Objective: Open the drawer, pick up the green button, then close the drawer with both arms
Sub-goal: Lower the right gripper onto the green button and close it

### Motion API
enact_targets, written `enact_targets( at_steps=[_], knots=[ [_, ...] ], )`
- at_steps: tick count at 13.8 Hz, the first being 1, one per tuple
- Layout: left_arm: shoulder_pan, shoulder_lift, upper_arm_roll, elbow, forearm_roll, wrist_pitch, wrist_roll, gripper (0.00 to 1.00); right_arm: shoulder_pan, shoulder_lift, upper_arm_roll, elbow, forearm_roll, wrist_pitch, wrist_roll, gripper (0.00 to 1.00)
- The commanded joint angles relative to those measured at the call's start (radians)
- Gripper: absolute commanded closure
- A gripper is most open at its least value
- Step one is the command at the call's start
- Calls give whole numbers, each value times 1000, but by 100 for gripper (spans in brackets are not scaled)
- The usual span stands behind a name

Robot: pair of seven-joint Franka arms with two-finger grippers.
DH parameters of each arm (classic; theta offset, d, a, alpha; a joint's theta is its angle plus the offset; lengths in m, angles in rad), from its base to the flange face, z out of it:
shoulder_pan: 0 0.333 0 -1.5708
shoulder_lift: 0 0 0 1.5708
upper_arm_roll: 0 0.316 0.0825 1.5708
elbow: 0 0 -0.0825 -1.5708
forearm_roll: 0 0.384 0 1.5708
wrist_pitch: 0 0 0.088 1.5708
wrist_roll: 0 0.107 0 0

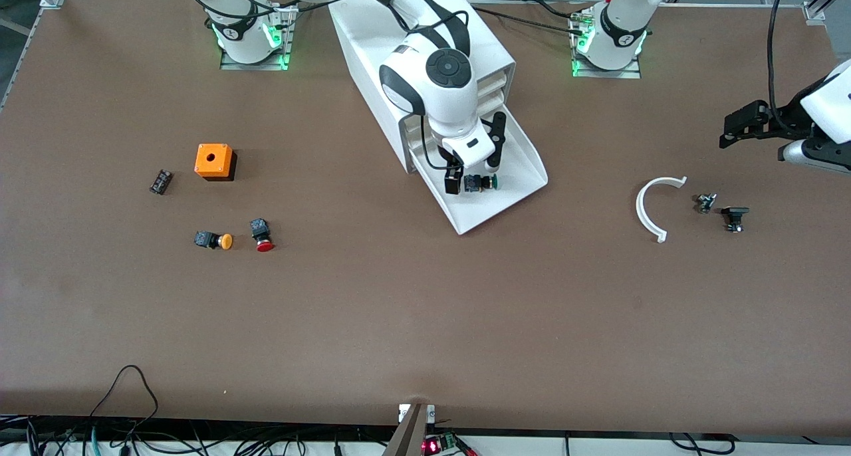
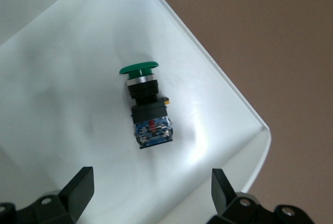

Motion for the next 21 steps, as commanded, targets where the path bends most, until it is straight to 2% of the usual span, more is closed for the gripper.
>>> enact_targets(
  at_steps=[1,6,11,21],
  knots=[
    [-7,21,-4,33,29,-22,-41,0,0,16,20,39,-19,-16,-14,0],
    [-7,23,-3,33,27,-22,-70,0,9,51,20,50,-35,7,-12,0],
    [-7,26,0,32,29,-21,-75,0,14,148,20,174,-40,30,-9,0],
    [-6,29,2,32,29,-21,-75,0,20,174,20,168,-64,36,-3,0]
  ],
)
